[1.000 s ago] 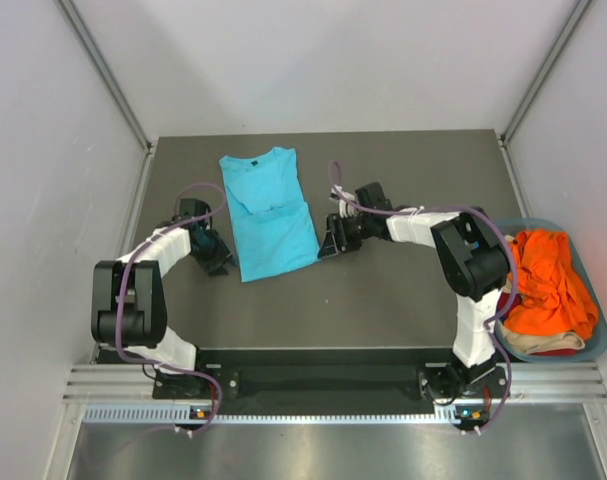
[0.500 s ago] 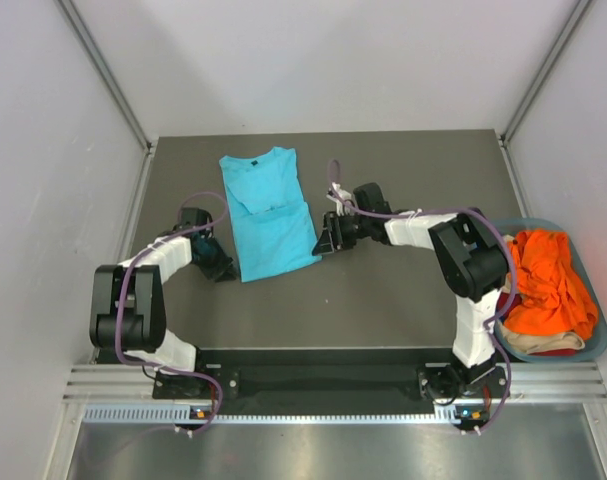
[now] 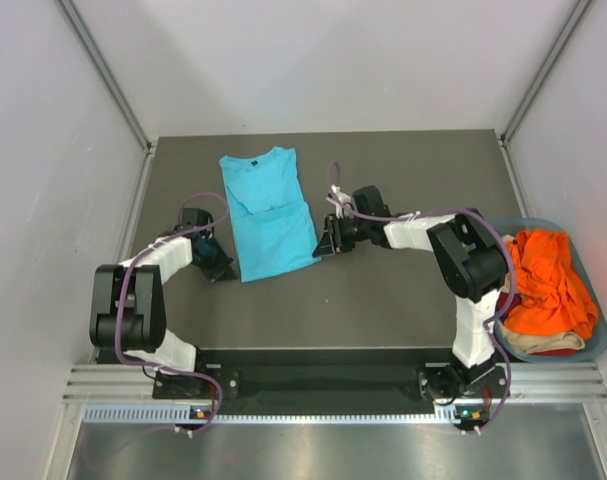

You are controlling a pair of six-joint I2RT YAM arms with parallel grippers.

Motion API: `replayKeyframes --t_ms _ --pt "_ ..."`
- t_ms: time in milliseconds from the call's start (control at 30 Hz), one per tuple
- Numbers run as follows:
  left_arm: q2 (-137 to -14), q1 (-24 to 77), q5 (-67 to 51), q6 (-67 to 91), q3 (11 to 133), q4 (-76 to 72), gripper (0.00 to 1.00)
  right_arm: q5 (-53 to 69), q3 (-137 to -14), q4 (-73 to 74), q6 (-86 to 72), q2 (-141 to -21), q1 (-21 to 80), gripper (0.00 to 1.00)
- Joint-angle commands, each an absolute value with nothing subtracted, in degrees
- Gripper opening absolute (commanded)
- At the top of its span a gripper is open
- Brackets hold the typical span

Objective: Fold and stack the t-shirts
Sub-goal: Fold the tshirt

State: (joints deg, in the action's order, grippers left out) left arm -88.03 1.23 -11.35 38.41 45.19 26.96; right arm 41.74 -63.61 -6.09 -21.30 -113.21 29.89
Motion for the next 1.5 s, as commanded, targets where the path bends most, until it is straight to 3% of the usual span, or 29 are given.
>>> replayKeyframes --t_ms 0,200,233,333,533,800,933,967,1167,1300,1467 --pt "-88.51 1.41 -6.33 37.62 44.38 27.42 0.0 43.33 -63.19 -10.19 -21.71 -112.23 30.76 0.31" --pt "-85.88 1.32 -3.16 36.74 46.4 30.85 0.02 43.24 -63.54 -9.93 -21.62 -113.02 30.76 0.33" --pt "-85.17 1.32 -3.86 36.56 46.58 30.68 0.17 43.24 -63.54 -9.93 -21.53 -113.11 30.76 0.34" --pt "-82.8 1.32 -10.26 36.65 45.19 27.78 0.34 43.68 -63.81 -9.76 -21.45 -113.73 30.76 0.35" --pt "-84.9 1.32 -16.78 37.35 42.89 23.21 0.39 43.86 -63.81 -9.41 -20.83 -114.34 30.76 0.37" --pt "-87.98 1.32 -18.11 37.27 41.22 20.57 0.34 44.12 -63.9 -8.88 -20.13 -115.4 30.85 0.37" --pt "-89.82 1.41 -16.61 37.09 41.92 21.97 0.03 44.12 -63.46 -8.79 -20.13 -115.66 30.76 0.36" --pt "-90.43 1.32 -15.92 37.09 42.01 22.23 0.0 44.12 -63.37 -8.7 -20.04 -115.75 30.67 0.36" --pt "-91.23 1.41 -13.63 36.56 42.28 23.55 0.0 42.72 -63.11 -6.51 -19.34 -115.4 30.85 0.29" --pt "-90.27 2.37 -10.29 34.99 43.33 26.44 0.0 40.0 -63.11 -3.09 -18.81 -114.96 30.85 0.02" --pt "-89.21 7.55 -6.59 34.45 44.74 29.97 0.0 35.86 -59.51 1.13 -19.16 -111.37 30.76 0.0"
